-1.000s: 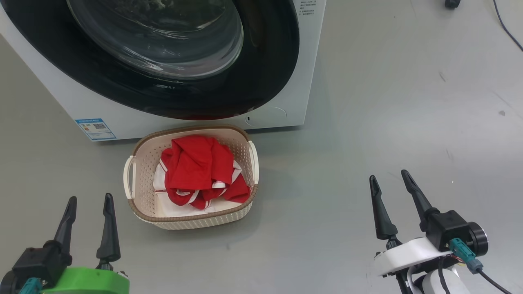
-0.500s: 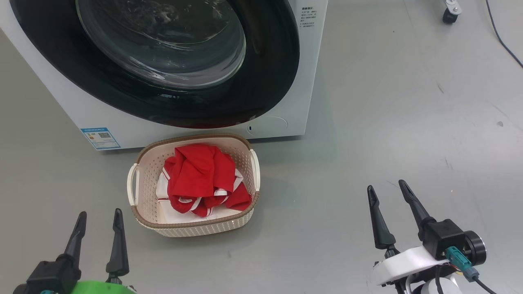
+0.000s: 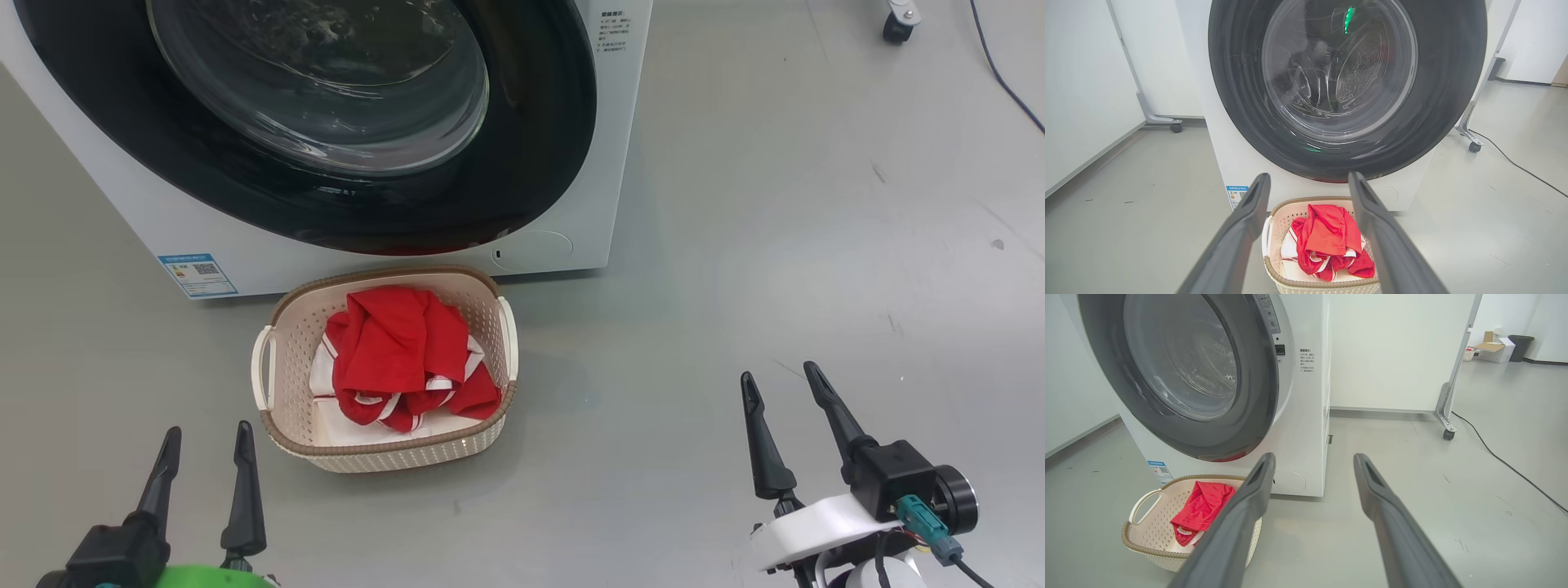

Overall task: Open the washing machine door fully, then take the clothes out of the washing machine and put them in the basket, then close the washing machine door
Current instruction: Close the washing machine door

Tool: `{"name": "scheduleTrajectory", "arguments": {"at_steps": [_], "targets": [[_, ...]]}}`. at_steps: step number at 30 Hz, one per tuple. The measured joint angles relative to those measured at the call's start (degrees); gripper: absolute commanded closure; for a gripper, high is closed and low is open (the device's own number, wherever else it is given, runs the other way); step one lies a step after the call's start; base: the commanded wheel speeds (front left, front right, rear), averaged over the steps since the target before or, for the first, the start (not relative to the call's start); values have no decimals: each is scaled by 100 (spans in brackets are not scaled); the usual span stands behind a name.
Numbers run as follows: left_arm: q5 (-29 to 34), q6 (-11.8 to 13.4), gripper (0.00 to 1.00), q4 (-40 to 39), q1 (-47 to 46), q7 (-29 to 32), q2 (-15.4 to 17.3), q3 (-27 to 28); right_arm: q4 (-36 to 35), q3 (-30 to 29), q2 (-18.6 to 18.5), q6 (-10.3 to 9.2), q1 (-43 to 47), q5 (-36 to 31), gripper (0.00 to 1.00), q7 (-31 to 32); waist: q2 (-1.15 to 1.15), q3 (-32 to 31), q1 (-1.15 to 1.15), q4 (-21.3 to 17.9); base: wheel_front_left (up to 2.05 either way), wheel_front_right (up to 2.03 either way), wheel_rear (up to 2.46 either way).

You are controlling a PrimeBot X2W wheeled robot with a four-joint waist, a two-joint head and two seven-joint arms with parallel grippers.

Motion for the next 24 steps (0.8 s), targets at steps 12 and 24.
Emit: {"name": "scheduleTrajectory", "arguments": {"at_steps": [12,24], "targets": [[57,0,0,7,1,0,-65,1,-22,-75,5,2,0,-1,100,0,0,-20,0,2,0,0,0],[133,-62,0,-8,-2,0,-114,-48,-16,-216,-16,69,-14,-51,100,0,0,0,0,73,0,0,0]]}}
